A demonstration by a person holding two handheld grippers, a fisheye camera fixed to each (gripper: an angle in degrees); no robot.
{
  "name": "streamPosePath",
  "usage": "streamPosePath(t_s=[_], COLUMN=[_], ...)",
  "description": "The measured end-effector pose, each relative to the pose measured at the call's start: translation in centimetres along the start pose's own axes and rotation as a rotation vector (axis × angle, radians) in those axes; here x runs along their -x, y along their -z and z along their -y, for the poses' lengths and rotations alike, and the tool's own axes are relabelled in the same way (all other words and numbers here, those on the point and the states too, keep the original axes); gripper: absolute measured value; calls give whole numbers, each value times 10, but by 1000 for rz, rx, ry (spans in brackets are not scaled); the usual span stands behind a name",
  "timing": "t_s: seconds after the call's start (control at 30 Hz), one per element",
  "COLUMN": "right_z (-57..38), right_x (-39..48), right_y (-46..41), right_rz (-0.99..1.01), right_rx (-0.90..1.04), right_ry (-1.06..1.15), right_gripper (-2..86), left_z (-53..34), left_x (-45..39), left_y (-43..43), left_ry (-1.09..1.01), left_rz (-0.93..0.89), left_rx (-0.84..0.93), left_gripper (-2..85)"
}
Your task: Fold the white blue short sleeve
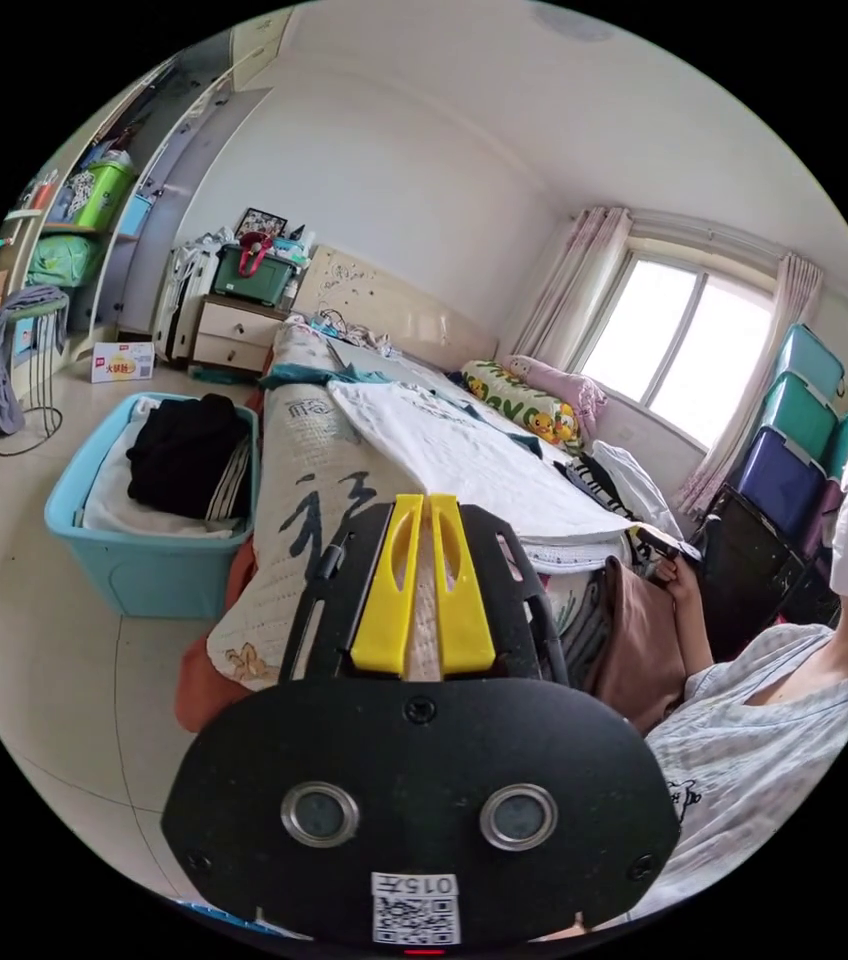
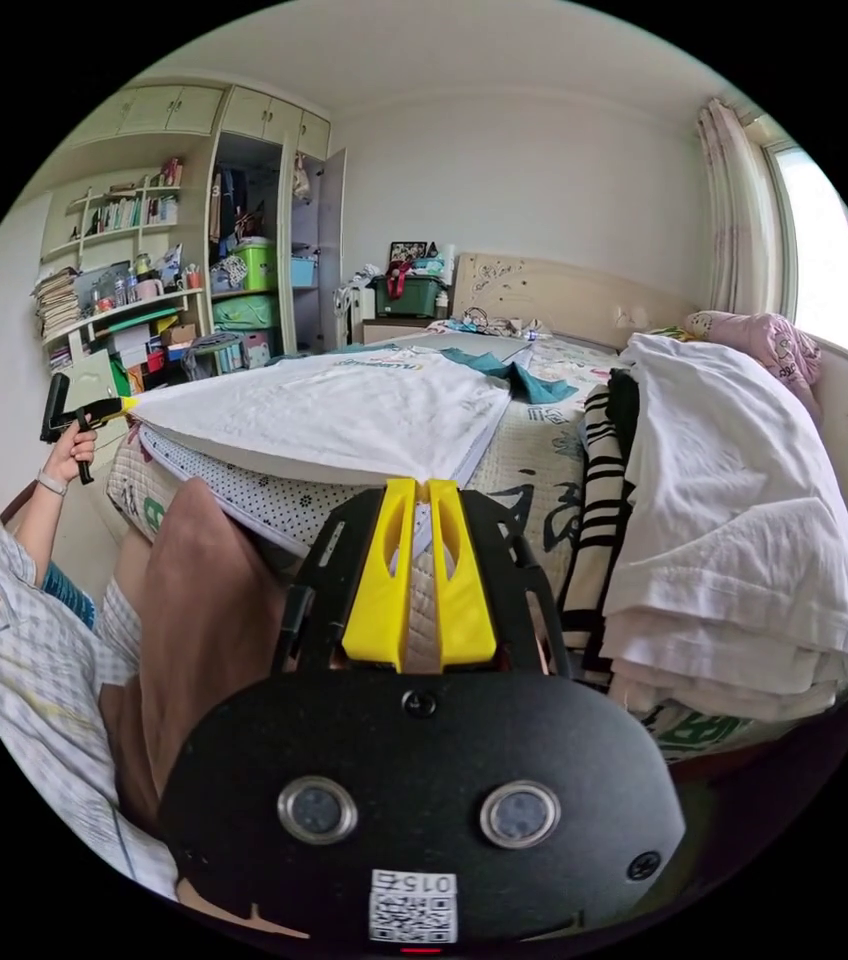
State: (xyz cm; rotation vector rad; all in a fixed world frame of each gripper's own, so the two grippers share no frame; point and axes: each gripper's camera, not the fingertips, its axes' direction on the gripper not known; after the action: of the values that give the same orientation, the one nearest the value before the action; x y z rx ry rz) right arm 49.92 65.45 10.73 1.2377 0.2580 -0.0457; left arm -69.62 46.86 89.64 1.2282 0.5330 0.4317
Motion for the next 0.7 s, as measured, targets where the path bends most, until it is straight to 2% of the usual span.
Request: streamPosePath(t_s=[0.2,0.4,0.53,0.7], right_z=[-4,3,5,16], right_x=[3,15,27,45], right_y=[-9,8,-4,-8], right_rz=[19,14,5,-17], right_rx=[80,70,140,187], right_ry=[16,43,64,83], right_gripper=[31,32,31,30], left_z=[-15,-12,-8,-3], left_x=[-2,-11,-16,-25], left_y=[3,25,15,21], left_ry=[25,26,19,6], left_rz=[27,12,58,74], left_rx=[39,-33,52,28], left_gripper=[-4,-4,-4,-3])
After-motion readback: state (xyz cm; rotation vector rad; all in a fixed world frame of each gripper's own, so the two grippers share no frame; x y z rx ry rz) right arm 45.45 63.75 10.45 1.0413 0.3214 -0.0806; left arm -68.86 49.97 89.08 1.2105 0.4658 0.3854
